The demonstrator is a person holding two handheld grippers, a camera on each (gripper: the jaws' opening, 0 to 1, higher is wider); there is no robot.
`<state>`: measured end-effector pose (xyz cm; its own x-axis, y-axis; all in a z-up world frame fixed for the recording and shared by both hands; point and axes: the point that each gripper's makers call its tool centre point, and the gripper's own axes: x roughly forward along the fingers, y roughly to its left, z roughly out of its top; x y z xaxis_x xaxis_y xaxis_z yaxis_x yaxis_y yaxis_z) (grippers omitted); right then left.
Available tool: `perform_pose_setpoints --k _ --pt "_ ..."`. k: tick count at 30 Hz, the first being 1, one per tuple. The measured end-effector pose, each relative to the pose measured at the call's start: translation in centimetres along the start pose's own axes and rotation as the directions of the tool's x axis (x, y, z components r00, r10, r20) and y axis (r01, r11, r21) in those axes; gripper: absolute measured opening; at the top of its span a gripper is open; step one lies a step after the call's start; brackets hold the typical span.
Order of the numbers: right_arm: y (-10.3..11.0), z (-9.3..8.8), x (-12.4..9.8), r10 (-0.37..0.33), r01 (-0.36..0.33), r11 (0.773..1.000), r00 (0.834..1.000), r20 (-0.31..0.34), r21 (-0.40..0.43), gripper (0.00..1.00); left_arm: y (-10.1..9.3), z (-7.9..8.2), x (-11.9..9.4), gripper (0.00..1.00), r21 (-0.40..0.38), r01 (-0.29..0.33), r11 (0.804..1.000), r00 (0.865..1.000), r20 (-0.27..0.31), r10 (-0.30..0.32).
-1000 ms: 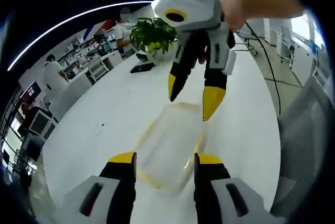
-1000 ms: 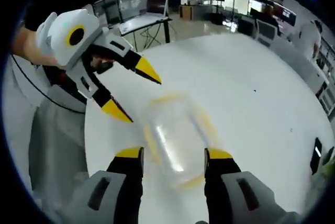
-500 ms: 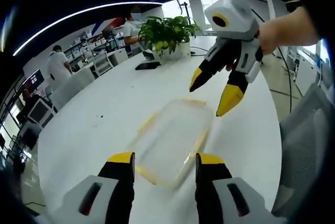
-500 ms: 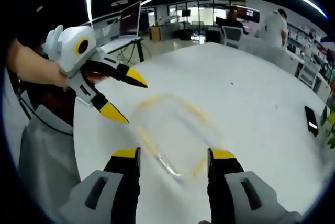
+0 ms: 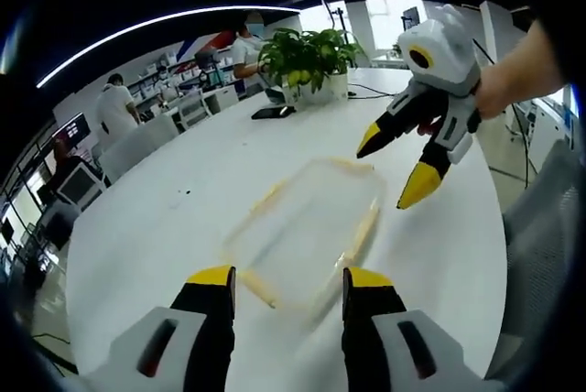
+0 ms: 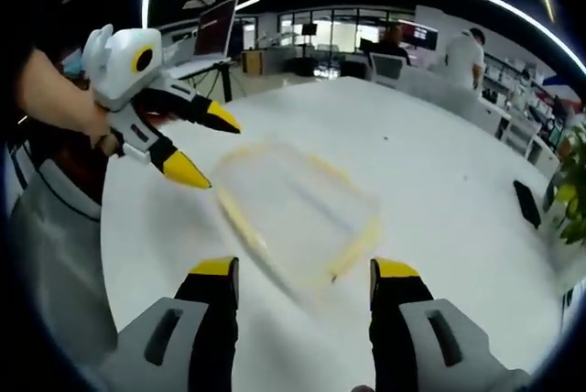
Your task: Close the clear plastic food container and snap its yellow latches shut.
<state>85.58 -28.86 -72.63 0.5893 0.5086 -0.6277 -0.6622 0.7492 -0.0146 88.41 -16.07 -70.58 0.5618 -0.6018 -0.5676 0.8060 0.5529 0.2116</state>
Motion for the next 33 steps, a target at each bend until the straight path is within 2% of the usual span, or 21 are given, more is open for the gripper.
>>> perform_pose_setpoints --k 3,4,7,20,33 --pt "-0.1 -0.8 0.5 -0.002 0.002 1.0 1.0 -0.007 0.021 0.54 -0.3 -0.8 0.3 0.42 -0.026 0.016 1.0 1.0 -0.008 -0.016" --pt "-0.1 -0.9 0.6 -0.001 0.001 1.0 1.0 -0.007 0.026 0.54 -0.5 -1.0 0.5 0.42 -0.061 0.026 0.998 1.0 -0.005 -0.026" --pt "-0.1 -1.5 1.1 -0.003 0.003 1.0 1.0 -0.015 0.027 0.53 -0.3 -1.6 0.7 0.44 -0.087 0.019 0.996 1.0 -0.01 -0.02" --pt "0.1 -2.0 2.9 0.001 -0.002 1.0 1.0 -0.026 -0.025 0.48 -0.9 -3.1 2.3 0.44 -0.084 0.034 0.996 0.998 -0.041 -0.038" --pt "0.1 -2.5 3.8 -0.008 0.007 0.999 1.0 -0.025 -0.036 0.42 -0.6 -3.9 3.2 0.38 -0.059 -0.006 0.998 0.999 -0.052 0.003"
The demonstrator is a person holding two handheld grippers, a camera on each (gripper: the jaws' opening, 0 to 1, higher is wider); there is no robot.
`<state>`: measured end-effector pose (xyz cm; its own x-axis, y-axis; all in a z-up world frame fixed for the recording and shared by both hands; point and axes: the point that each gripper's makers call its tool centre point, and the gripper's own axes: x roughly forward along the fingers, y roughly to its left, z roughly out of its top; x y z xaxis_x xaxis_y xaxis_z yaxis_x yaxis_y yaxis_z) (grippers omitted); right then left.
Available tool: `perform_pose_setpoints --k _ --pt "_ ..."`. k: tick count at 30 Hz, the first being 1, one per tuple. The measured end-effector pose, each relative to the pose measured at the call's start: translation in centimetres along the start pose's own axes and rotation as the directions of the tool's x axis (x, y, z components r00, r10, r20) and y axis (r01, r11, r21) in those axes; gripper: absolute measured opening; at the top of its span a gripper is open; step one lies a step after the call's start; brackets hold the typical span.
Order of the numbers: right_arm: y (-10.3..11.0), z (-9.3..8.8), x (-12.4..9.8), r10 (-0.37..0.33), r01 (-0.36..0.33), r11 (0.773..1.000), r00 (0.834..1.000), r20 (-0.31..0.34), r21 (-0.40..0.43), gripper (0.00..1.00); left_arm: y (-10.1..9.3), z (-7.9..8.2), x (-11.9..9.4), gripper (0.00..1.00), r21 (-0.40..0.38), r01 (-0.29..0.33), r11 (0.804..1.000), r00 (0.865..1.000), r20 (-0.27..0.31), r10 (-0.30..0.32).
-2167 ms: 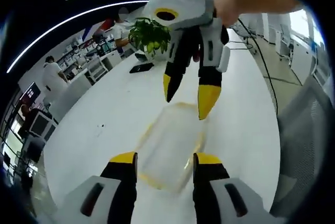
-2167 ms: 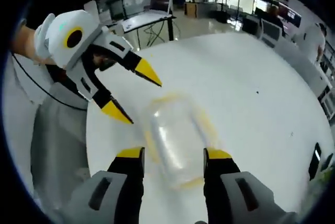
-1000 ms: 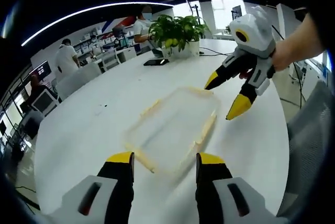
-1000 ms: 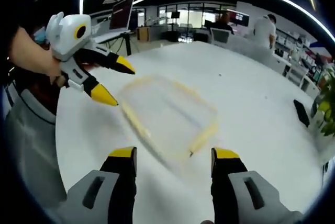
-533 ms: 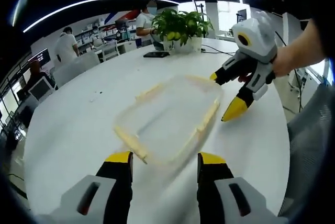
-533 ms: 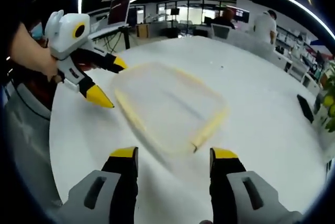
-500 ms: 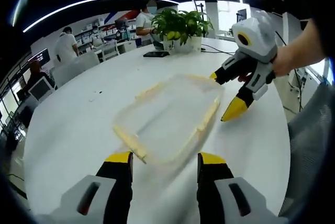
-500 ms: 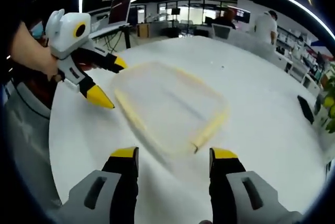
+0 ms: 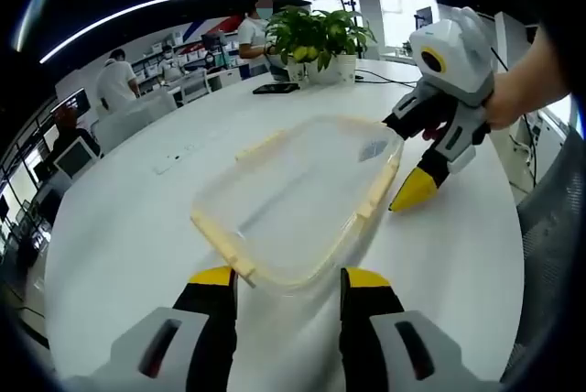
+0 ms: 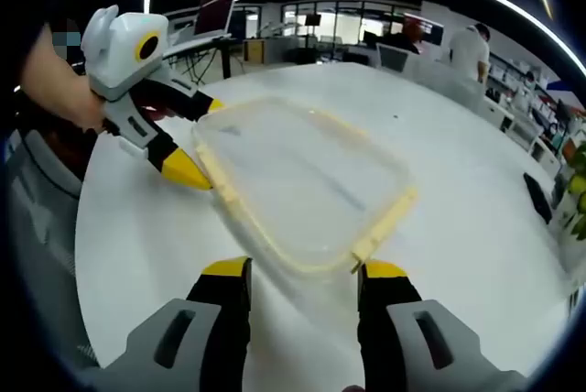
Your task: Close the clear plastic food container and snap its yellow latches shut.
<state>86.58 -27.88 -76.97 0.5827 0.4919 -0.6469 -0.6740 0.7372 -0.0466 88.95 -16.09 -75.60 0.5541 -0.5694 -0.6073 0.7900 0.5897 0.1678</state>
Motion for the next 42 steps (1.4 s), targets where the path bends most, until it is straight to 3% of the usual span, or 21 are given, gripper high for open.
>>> perform_pose_setpoints --k 16,42 --pt "-0.4 -0.1 0.0 -0.02 0.02 1.0 1.0 -0.002 -0.016 0.36 -0.2 -0.6 0.2 0.33 0.0 -0.006 1.0 1.0 -0.015 0.006" --pt "2.8 2.1 2.1 0.036 -0.036 0.996 0.999 -0.001 -0.078 0.35 2.4 -3.3 -2.5 0.32 -0.016 -0.07 0.997 0.996 -0.05 0.069"
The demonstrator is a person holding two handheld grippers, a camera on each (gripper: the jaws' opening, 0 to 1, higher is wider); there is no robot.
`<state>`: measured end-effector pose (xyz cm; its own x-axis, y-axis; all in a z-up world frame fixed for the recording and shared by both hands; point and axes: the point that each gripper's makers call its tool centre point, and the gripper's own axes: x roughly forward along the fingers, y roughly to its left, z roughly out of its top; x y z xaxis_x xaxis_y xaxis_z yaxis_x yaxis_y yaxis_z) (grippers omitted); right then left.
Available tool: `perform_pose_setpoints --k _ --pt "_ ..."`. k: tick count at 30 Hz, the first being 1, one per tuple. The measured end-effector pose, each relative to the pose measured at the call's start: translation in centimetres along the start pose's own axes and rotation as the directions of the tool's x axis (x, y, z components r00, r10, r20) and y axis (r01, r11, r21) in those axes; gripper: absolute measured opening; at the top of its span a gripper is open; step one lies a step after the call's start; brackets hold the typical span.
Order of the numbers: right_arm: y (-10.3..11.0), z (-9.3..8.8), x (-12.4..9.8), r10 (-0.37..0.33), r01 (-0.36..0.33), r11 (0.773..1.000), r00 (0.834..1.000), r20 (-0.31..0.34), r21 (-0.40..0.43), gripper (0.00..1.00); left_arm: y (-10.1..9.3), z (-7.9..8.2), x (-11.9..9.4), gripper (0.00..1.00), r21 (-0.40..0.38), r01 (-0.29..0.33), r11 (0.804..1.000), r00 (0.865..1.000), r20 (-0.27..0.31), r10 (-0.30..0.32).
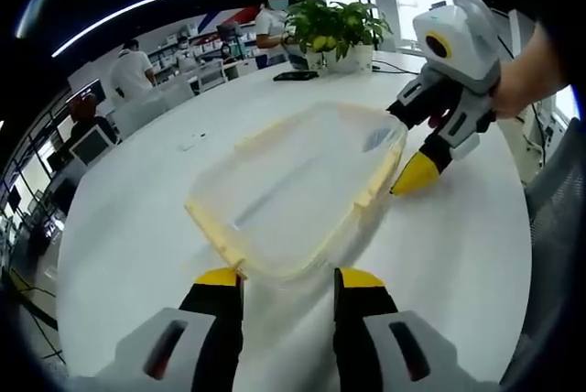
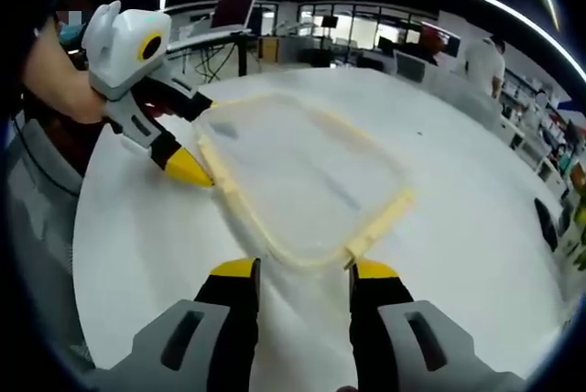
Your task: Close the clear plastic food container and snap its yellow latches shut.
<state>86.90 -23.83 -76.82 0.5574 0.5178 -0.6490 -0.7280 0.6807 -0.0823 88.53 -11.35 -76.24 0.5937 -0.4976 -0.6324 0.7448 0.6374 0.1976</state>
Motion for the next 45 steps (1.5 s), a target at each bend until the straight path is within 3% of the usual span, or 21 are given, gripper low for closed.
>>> perform_pose_setpoints --k 10,13,18,29,35,40,45 --pt "0.0 0.0 0.0 0.003 -0.003 1.0 1.0 -0.002 0.01 0.34 0.2 0.0 0.1 0.33 0.003 0.001 1.0 1.0 -0.002 -0.001" --pt "-0.1 0.0 -0.1 -0.002 0.002 0.999 1.0 0.005 0.044 0.32 0.2 0.0 0.0 0.33 -0.019 0.004 1.0 1.0 0.0 -0.004" --pt "0.0 -0.2 -0.5 -0.015 0.014 0.993 1.0 0.006 0.114 0.4 -0.2 -0.4 -0.3 0.39 -0.067 0.002 0.998 1.0 -0.019 -0.003" --pt "0.1 0.2 -3.2 -0.056 0.049 0.984 0.998 0.039 0.171 0.43 -0.9 -0.1 -3.8 0.39 -0.146 -0.047 0.988 0.998 0.028 0.052" --pt "0.4 0.6 -5.1 -0.081 0.061 0.972 0.994 0.078 0.225 0.47 -1.3 -0.4 -6.6 0.4 -0.26 -0.091 0.961 0.992 0.057 0.109" --pt "0.8 0.3 -7.1 -0.099 0.073 0.963 0.991 0.09 0.26 0.48 -1.6 -0.9 -9.0 0.4 -0.31 -0.117 0.943 0.987 0.066 0.145" --pt "1.4 0.2 -8.6 -0.108 0.079 0.961 0.989 0.097 0.266 0.49 -1.2 -1.1 -11.1 0.41 -0.395 -0.152 0.906 0.977 0.081 0.199"
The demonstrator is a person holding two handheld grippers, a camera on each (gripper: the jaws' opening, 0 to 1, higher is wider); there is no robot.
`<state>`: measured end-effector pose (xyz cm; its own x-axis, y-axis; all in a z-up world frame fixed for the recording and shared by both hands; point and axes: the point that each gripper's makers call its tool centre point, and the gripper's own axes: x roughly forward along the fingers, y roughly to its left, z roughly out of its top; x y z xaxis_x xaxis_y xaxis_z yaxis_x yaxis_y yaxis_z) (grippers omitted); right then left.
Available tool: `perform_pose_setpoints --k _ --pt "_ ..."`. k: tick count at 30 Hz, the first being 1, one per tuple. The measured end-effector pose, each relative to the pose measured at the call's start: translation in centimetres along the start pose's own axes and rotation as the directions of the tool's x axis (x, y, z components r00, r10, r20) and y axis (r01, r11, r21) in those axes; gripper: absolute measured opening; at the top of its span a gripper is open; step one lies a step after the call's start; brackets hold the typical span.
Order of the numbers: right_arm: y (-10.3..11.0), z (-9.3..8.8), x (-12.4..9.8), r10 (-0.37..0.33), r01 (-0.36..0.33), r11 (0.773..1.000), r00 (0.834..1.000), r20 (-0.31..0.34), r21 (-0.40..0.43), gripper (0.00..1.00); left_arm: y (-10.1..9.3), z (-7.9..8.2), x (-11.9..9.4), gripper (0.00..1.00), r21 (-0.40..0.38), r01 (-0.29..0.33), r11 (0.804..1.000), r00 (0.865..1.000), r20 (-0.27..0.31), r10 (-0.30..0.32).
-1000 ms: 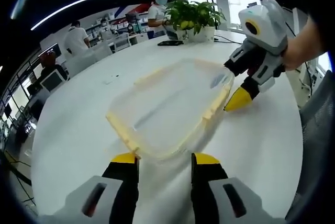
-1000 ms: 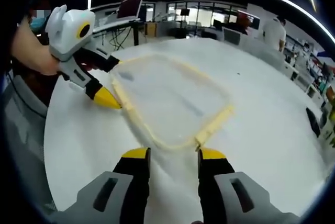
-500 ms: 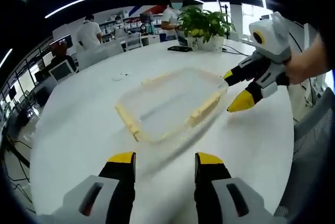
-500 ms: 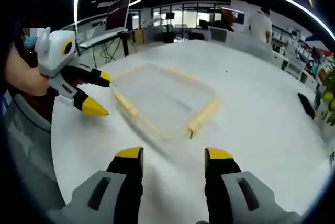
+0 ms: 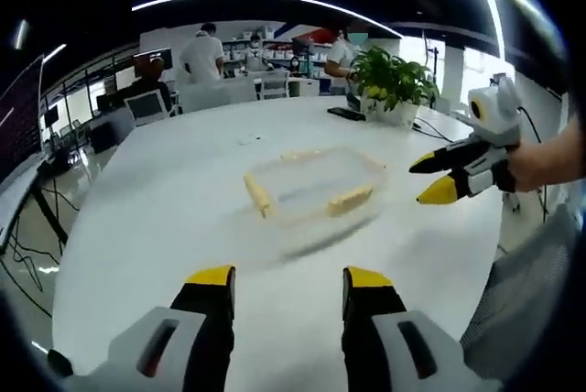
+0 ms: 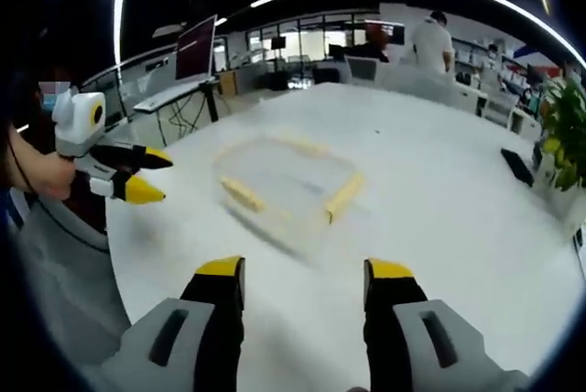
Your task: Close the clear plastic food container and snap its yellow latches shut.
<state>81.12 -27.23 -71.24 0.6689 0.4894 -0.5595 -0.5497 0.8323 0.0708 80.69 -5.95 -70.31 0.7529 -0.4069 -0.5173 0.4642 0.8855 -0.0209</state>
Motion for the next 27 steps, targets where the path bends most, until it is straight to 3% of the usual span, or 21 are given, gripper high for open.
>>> perform_pose_setpoints --k 11,20,27 --pt "1.5 -0.2 -3.1 -0.05 0.047 0.997 0.998 0.045 0.067 0.51 0.2 -0.3 -3.7 0.41 -0.08 -0.048 0.996 0.998 0.036 0.051" --pt "3.1 -0.6 -5.0 -0.05 0.042 0.994 0.996 0.076 0.101 0.52 -0.4 -0.8 -6.4 0.41 -0.141 -0.07 0.988 0.995 0.062 0.08" --pt "3.8 0.3 -6.5 -0.058 0.048 0.994 0.993 0.101 0.1 0.53 -0.7 0.1 -7.9 0.42 -0.206 -0.091 0.974 0.988 0.107 0.115"
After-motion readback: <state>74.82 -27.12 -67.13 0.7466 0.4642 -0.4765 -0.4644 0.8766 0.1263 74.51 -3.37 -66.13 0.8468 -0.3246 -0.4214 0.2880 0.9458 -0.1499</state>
